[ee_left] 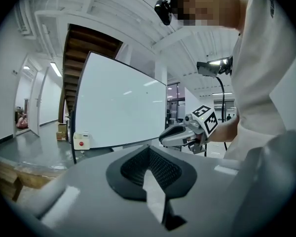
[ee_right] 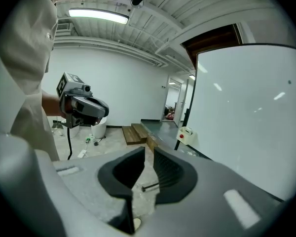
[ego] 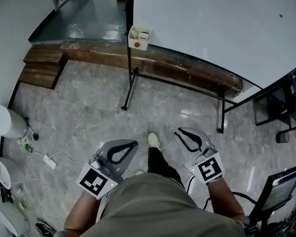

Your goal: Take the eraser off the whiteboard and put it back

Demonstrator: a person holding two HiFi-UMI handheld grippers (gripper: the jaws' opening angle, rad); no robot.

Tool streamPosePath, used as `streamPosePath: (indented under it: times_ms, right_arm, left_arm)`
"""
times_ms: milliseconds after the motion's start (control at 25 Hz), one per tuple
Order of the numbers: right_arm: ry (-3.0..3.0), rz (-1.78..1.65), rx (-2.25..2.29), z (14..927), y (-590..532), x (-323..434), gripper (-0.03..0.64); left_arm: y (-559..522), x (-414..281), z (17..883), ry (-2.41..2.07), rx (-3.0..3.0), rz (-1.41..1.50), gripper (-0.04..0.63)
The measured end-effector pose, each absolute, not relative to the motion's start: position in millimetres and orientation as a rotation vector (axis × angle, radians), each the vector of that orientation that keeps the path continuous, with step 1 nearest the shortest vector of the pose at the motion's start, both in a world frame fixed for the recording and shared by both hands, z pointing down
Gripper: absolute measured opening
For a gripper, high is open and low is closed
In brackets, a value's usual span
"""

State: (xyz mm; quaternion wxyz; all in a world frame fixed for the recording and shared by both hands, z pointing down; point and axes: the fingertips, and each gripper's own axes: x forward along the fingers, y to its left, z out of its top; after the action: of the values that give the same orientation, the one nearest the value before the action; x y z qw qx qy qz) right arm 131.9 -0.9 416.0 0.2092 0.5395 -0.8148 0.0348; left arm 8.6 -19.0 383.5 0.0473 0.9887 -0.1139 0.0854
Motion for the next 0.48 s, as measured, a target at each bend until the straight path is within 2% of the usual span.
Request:
streamPosePath:
  times_ms: [320,480]
  right_arm:
    - [-2.397,0.046,1.296,415,-117,177,0.049]
    - [-2.439,0.003,1.225,421,-178,206,0.077]
  left_arm:
    - [-97,47,367,-0.616,2.953,0.285,0.006]
    - [-130,70,363,-0.712,2.928,0.284,0.006]
